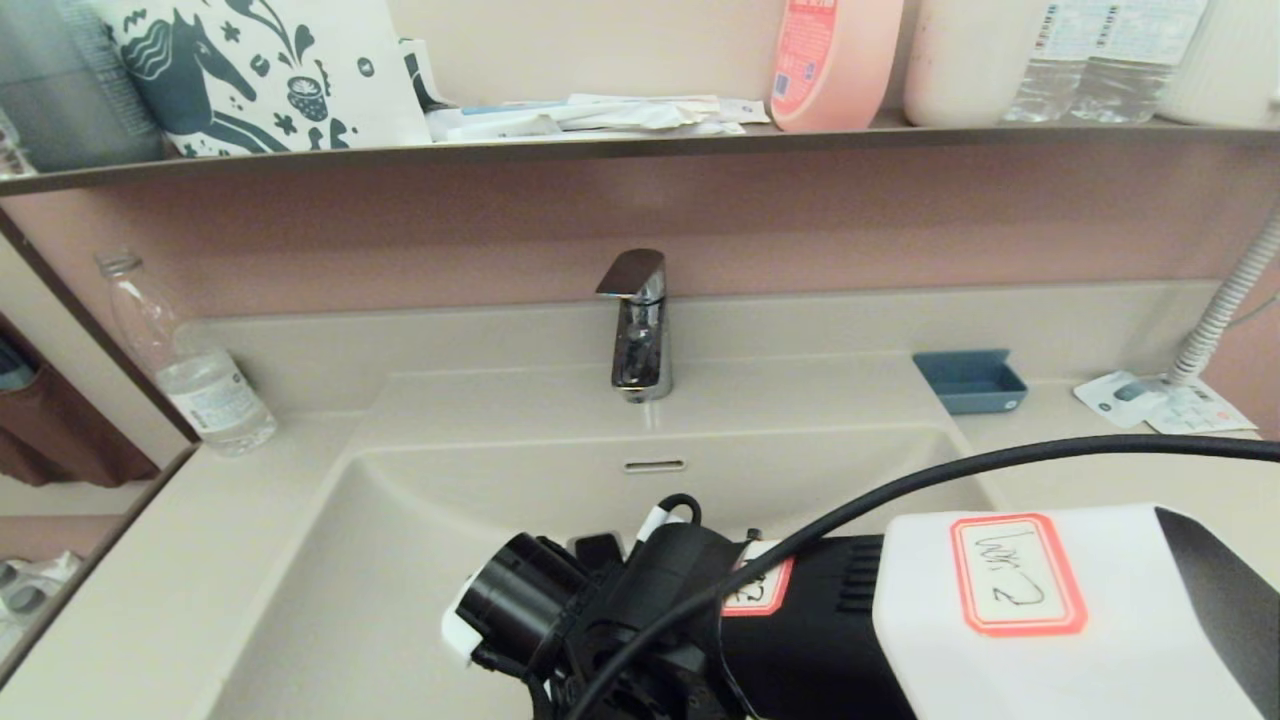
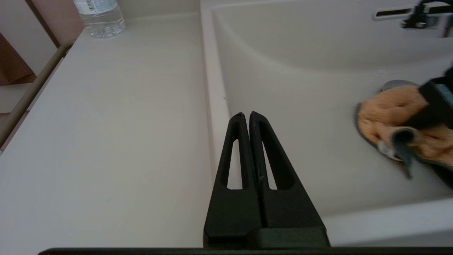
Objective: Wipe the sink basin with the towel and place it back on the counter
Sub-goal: Wipe the sink
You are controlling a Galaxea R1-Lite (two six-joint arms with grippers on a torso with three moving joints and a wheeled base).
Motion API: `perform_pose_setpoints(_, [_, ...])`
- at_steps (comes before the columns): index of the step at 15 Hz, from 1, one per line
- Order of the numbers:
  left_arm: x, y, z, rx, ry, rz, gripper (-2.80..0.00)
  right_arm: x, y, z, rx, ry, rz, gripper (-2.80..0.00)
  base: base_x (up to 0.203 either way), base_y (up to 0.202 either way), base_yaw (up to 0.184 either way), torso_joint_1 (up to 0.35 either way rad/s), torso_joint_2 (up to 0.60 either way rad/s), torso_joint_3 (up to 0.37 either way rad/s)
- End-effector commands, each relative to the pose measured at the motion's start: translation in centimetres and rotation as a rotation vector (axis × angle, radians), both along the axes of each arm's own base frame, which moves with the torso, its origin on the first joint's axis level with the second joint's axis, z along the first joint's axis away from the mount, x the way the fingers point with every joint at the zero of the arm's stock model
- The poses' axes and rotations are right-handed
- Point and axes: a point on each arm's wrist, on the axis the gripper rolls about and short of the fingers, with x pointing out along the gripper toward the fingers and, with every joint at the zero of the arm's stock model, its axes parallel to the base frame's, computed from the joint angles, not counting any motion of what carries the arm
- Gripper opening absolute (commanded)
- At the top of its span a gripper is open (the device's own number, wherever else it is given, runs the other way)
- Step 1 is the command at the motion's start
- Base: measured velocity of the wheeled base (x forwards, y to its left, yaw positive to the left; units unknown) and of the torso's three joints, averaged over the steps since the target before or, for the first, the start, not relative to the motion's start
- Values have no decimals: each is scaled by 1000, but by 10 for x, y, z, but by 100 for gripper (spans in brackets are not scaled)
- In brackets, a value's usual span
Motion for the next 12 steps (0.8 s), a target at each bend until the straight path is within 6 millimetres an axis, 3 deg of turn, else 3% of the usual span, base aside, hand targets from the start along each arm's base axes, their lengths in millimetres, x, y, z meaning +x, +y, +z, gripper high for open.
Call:
perform_pose_setpoints(1, [0,0,0,0,1,-1,-280,4,13,-10,5,-10,13,-280,0,0,0,0,0,0])
perform_pose_setpoints(4, [0,0,0,0,1,-1,-280,7,30,-15,62,-97,103,-280,0,0,0,0,0,0])
perform_pose_setpoints(7, [0,0,0,0,1,-1,-280,12,35,-19,47,-207,100,-280,0,0,0,0,0,0])
perform_pose_setpoints(12, [0,0,0,0,1,-1,-280,49,25,-17,-25,-401,38,-280,0,0,0,0,0,0])
